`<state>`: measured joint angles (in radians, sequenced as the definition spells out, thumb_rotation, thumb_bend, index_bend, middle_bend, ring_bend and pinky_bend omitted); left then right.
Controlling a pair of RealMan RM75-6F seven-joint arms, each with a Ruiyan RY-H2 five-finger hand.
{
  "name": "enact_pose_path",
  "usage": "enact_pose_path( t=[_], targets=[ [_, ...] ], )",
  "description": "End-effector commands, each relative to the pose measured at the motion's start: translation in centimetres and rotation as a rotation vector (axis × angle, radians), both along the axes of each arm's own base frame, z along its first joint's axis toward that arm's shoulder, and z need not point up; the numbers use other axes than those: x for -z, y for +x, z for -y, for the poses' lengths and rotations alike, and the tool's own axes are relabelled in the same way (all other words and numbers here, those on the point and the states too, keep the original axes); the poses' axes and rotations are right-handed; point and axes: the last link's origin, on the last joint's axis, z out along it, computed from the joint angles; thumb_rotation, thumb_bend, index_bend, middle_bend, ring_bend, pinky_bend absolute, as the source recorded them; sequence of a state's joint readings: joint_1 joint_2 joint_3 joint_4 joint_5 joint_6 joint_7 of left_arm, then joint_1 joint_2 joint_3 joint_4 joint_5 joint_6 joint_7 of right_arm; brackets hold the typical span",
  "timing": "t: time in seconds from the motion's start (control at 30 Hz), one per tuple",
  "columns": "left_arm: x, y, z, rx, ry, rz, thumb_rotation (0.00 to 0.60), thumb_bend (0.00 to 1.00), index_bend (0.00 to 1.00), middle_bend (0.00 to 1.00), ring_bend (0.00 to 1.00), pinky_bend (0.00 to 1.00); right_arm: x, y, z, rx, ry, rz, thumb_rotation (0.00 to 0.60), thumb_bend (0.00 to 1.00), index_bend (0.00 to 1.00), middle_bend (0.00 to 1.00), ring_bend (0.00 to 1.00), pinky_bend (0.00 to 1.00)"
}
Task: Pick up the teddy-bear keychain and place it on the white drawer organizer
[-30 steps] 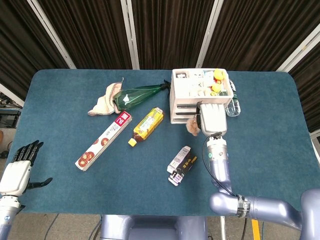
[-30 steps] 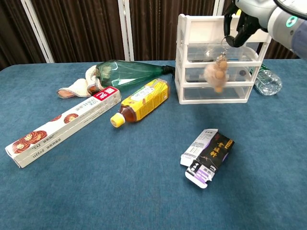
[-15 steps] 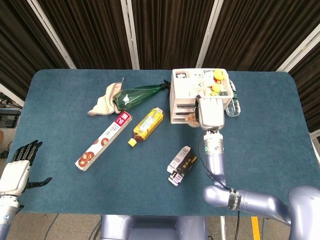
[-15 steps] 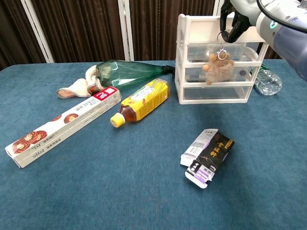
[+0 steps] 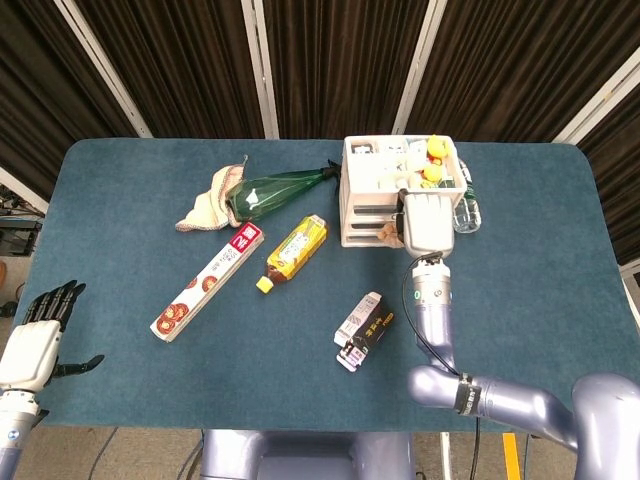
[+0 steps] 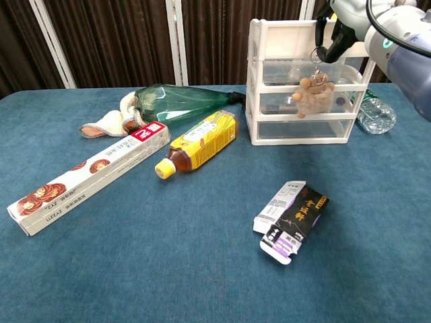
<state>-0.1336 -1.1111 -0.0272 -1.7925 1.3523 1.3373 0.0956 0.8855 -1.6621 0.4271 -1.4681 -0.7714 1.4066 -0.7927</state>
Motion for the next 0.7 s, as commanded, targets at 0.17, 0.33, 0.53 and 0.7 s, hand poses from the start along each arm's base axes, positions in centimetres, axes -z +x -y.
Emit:
enact_pose_path(
  t=[0.17, 0.33, 0.53, 0.7],
  targets=[
    [0.0, 0.0, 0.0, 0.002, 0.001, -0.002, 0.600, 0.10, 0.01, 0.00, 0.00, 0.00, -0.4, -0.2, -0.2, -0.008, -0.022, 0.012, 0.600, 0.30, 0.60, 1.00, 1.00, 0.87],
    [0.1, 0.1, 0.0, 0.004, 0.000, -0.004, 0.600, 0.10, 0.01, 0.00, 0.00, 0.00, -0.6, 0.0, -0.5, -0.021, -0.027, 0.018, 0.600, 0.27, 0.60, 1.00, 1.00, 0.87],
    [0.0, 0.1, 0.1, 0.011, 0.003, -0.005, 0.600, 0.10, 0.01, 0.00, 0.00, 0.00, -0.9, 0.0, -0.8, -0.024, -0.035, 0.017, 0.600, 0.25, 0.60, 1.00, 1.00, 0.87],
    [0.0, 0.2, 0.2, 0.014, 0.003, -0.004, 0.600, 0.10, 0.01, 0.00, 0.00, 0.00, -1.2, 0.1, -0.8, -0.029, -0.044, 0.015, 0.600, 0.24, 0.59, 1.00, 1.00, 0.87]
  ],
)
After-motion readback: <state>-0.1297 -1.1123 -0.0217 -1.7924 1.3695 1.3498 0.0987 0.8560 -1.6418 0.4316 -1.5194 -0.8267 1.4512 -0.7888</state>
